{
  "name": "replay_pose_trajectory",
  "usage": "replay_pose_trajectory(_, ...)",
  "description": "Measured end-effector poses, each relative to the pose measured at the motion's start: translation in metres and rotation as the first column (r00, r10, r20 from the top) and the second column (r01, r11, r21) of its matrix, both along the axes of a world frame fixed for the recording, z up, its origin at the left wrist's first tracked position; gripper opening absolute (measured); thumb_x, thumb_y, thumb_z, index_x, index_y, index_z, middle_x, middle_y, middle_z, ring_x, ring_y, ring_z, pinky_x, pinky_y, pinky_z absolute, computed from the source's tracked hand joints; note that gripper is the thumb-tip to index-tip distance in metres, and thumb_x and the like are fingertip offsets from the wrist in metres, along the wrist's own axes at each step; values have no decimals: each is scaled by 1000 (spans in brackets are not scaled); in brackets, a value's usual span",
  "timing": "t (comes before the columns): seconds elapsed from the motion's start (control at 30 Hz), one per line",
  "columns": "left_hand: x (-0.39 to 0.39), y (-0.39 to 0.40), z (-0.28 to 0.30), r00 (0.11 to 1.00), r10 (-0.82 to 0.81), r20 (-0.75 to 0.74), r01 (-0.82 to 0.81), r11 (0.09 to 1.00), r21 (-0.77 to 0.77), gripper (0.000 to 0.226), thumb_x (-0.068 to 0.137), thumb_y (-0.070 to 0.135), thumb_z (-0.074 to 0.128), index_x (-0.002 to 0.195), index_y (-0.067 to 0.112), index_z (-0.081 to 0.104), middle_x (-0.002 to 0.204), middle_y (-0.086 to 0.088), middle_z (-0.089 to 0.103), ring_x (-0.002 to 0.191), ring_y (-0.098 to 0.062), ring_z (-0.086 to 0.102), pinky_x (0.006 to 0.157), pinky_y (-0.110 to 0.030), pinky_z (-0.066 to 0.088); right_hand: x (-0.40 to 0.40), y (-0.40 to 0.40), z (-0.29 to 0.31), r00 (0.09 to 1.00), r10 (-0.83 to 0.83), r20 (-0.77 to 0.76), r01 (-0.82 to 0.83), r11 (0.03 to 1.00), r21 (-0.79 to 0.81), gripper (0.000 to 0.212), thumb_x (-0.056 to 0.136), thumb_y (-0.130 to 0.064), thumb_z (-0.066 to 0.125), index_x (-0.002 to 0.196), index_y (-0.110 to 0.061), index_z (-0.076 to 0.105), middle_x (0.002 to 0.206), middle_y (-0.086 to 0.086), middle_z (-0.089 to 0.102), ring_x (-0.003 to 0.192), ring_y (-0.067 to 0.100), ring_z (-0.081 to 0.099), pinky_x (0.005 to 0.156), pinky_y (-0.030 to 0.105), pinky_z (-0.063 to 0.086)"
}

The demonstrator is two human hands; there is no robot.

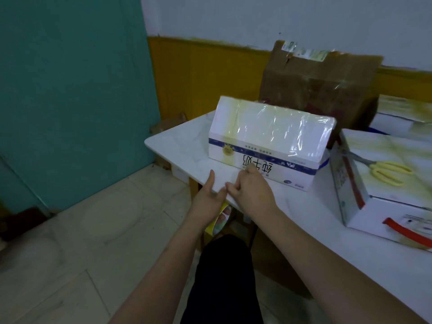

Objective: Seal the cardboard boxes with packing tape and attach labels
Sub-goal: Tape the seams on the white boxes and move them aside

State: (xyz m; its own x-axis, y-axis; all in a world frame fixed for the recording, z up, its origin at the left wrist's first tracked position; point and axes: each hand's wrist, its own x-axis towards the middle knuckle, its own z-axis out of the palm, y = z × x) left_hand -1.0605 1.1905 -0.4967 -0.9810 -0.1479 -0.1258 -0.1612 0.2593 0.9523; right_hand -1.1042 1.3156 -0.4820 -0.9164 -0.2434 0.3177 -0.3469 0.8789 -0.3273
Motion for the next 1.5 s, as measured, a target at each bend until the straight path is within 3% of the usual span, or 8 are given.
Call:
replay_pose_trajectory(0.17,-7,4,-1,995,93,35,-88,988,-125,76,99,50,51,158,43,3,128,-7,55,95,-23,64,75,-42,62,-3,15,-2,979,-204,-18,205,975,92,85,86,-73,50,131,-1,50,138,14,43,104,30,59,84,37,48)
replay_pose_trajectory(0.4,-13,14,17,959,277,-68,-241,662,-710,102,92,65,50,156,28,-20,159,-18,4,142,-43,17,114,-54,25,16,26,19,962,-56,-266,49,998,-31,20,91,-27,63,102,-10,60,100,7,56,83,25,59,69,36,48)
replay_pose_trajectory(0.67,-63,64,90,772,-122,-624,-422,636,-646,59,100,45,45,155,25,33,160,-14,26,147,-36,22,115,-55,28,-5,107,90,800,-283,-529,271,957,-103,42,98,-31,52,135,-12,57,144,12,50,128,35,46,108,47,39)
replay_pose_trajectory(0.83,-105,89,86,804,-452,-386,-100,536,-838,54,104,48,35,156,34,31,167,-1,14,153,-25,9,120,-46,18,-32,120,57,974,-210,-79,221,959,179,66,102,-53,17,154,-16,33,162,8,27,151,33,15,124,44,12)
replay_pose_trajectory(1.1,-114,75,89,765,-644,-15,195,253,-948,53,104,56,13,156,48,15,168,11,4,155,-20,0,124,-44,5,-19,126,56,989,-142,-30,144,984,107,61,101,-49,39,155,-21,31,161,-2,29,152,24,13,121,33,16)
replay_pose_trajectory(1.23,-112,58,89,700,-712,-44,294,344,-892,45,104,56,29,149,53,34,167,17,4,154,-7,-4,124,-45,4,-10,117,52,967,-151,-207,181,974,136,50,95,-42,51,132,-11,63,133,6,64,128,29,55,102,38,47)
replay_pose_trajectory(1.37,-134,53,98,771,-488,-410,170,777,-606,38,92,39,58,130,48,56,163,2,16,151,-19,10,123,-51,13,-1,102,49,947,-178,-266,211,972,100,49,92,-51,47,110,-14,74,109,1,73,107,22,66,78,33,57)
replay_pose_trajectory(1.5,-162,68,101,775,-544,-322,102,610,-786,55,98,61,29,151,50,30,167,11,6,154,-17,0,123,-54,5,-6,107,45,938,-182,-295,174,983,-54,42,93,-51,49,112,-22,74,116,-6,72,110,18,62,93,44,50)
